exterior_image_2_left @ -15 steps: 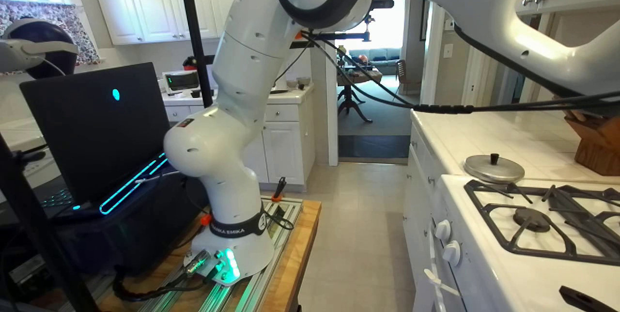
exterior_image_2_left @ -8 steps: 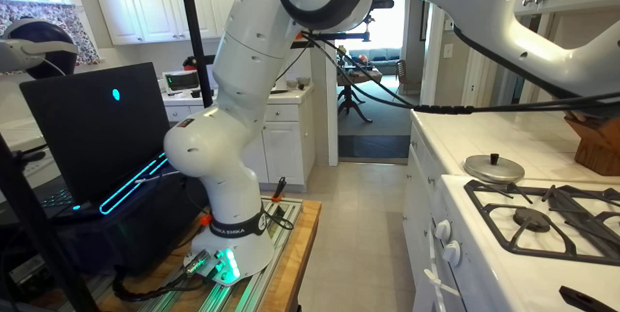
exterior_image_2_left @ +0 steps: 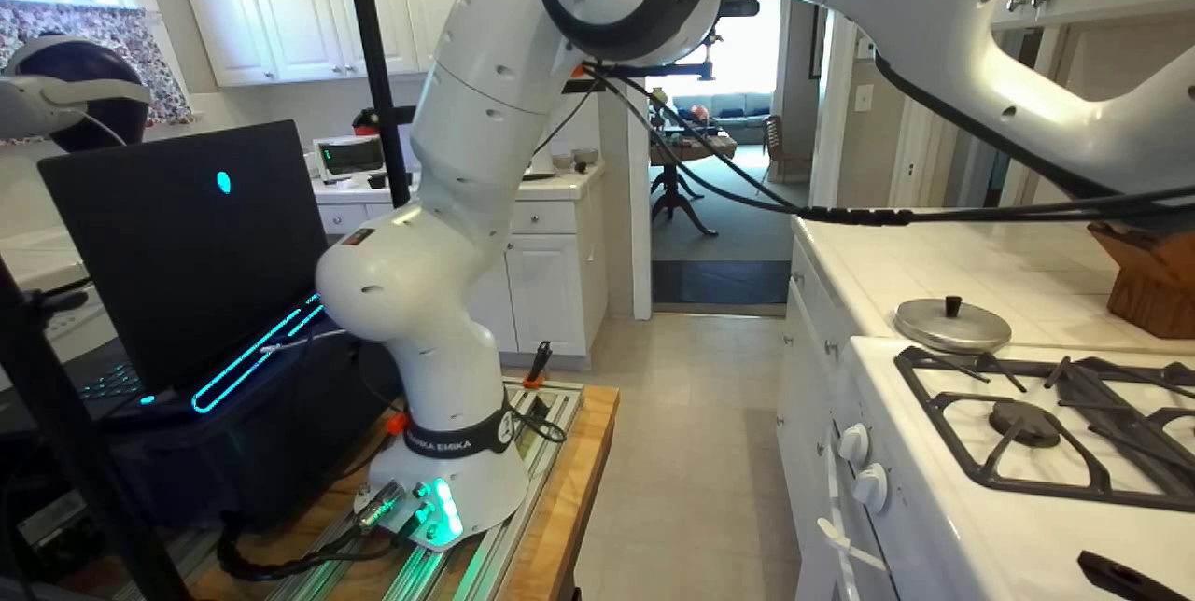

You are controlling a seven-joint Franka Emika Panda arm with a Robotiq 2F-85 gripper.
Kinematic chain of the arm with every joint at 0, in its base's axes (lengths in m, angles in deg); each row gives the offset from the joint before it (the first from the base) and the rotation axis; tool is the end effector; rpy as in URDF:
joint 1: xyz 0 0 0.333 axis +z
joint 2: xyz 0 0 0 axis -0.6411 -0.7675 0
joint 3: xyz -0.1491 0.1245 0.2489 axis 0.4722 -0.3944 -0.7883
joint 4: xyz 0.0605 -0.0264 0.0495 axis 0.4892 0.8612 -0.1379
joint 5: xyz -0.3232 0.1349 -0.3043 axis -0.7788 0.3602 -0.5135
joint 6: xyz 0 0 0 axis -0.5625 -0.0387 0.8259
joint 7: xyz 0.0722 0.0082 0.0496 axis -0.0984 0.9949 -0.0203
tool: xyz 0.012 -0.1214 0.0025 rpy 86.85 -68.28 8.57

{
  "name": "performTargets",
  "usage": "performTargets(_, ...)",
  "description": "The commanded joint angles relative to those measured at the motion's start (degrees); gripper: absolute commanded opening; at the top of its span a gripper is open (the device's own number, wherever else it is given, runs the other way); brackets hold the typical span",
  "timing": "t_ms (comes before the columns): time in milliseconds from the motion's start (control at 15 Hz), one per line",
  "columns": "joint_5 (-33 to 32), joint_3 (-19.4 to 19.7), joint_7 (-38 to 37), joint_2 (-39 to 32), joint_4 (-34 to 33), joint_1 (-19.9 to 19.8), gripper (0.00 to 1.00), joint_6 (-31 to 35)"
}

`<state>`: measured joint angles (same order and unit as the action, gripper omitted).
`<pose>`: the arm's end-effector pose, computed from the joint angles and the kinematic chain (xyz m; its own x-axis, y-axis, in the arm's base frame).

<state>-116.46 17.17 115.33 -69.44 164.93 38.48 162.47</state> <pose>0.7511 -0.1484 0.3635 -0.0975 0.6157 -0.7819 0.9823 -0.0665 -0.1749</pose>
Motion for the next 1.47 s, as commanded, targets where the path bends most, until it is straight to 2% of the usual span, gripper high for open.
performTargets(0, -4.28, 0.01, -1.68, 0.28, 1.33, 0.70, 0.01, 0.55)
performTargets(1400, -23.36, -1.12, -1.80, 1.70, 8.97, 2.59, 0.01, 4.71)
